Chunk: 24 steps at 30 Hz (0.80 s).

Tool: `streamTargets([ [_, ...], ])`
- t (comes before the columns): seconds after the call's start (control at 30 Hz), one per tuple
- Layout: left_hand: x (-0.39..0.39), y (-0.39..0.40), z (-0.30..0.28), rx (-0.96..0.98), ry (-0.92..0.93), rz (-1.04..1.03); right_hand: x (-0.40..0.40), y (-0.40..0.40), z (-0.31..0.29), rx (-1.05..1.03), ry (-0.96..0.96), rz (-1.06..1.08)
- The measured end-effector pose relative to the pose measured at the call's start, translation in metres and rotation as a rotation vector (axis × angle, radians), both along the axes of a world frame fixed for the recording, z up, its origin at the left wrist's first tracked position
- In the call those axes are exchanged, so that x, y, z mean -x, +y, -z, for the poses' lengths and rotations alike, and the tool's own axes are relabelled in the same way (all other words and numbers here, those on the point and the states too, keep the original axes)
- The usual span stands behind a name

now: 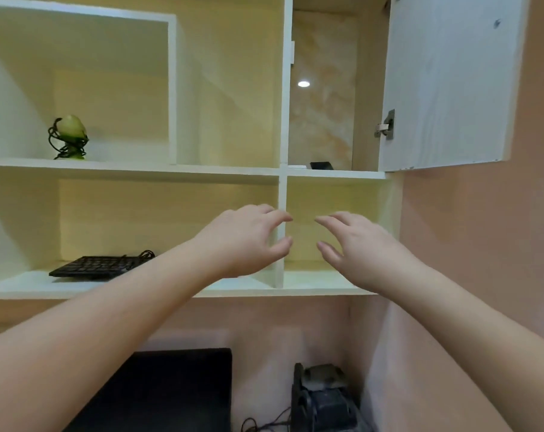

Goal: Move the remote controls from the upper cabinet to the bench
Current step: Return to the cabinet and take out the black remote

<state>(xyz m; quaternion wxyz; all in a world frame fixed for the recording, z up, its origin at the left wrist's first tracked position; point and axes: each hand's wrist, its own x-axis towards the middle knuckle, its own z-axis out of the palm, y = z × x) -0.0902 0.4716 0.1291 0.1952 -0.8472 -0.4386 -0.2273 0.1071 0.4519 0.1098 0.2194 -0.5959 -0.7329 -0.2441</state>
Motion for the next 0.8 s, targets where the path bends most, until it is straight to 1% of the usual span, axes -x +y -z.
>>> streamTargets([
  [0.33,-0.032,0.065,-0.042,-0.116,-0.003,0.109,-0.036,0.045,-0.053,-0.113,0.003,0.056],
  [0.43,-0.047,0.081,-0.052,-0.126,-0.031,0.116,-0.052,0.062,-0.066,-0.112,0.044,-0.001],
  [0.53,-0.065,0.093,-0.064,-0.125,-0.066,0.11,-0.069,0.081,-0.079,-0.068,0.154,-0.09],
  [0.7,-0.099,0.119,-0.09,-0.11,-0.154,0.106,-0.093,0.126,-0.103,-0.098,0.271,-0.168],
  [0.8,-0.119,0.138,-0.106,-0.129,-0.199,0.083,-0.095,0.15,-0.116,-0.091,0.284,-0.189],
])
